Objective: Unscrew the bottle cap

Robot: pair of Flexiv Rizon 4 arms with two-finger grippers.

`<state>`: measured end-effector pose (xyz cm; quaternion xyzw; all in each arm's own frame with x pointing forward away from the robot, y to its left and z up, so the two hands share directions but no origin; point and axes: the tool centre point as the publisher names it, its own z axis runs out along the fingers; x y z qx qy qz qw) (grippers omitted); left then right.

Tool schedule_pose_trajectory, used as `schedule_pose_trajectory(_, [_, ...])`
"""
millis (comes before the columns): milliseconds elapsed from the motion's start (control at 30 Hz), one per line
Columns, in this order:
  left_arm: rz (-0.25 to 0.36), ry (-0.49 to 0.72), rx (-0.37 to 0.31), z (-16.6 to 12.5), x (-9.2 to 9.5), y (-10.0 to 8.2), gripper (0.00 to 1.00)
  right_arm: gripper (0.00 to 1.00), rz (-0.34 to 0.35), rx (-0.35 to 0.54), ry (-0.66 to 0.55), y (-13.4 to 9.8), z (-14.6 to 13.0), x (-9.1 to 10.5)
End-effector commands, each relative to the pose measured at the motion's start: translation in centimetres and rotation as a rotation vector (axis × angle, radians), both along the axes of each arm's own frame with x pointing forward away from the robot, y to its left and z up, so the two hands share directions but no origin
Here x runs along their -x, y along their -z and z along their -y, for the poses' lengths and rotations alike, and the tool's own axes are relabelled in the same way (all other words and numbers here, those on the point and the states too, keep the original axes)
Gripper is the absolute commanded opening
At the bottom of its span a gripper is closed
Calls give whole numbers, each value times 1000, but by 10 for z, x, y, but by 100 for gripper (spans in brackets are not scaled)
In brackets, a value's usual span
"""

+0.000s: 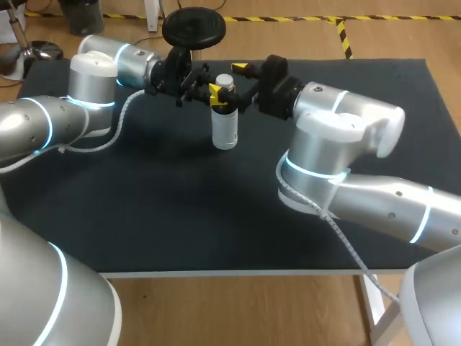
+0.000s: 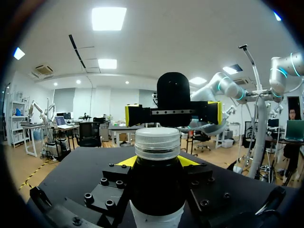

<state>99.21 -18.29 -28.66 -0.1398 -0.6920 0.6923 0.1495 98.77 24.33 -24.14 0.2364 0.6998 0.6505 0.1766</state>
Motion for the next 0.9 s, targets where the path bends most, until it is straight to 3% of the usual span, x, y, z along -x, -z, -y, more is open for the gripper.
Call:
schedule_pose_trajectory(33, [3,-5,-3,0,3,-1,0,100,-12,2,-1,2,-2,-6])
schedule_pose_trajectory(733, [3,-5,-3,0,3,-1,0,100,-31,1,-3,11,-9,-13])
schedule_pose_trajectory(767, [3,-5,-3,0,3,-1,0,87,-30,1,-3,11,-9,-13])
schedule_pose_trajectory(833, [3,-5,-3,0,3,-1,0,42,-30,0,-3,11,-9,-13])
schedule_pose_trajectory(900, [3,-5,-3,0,3,-1,0,14,-30,0,-3,11,-9,-13])
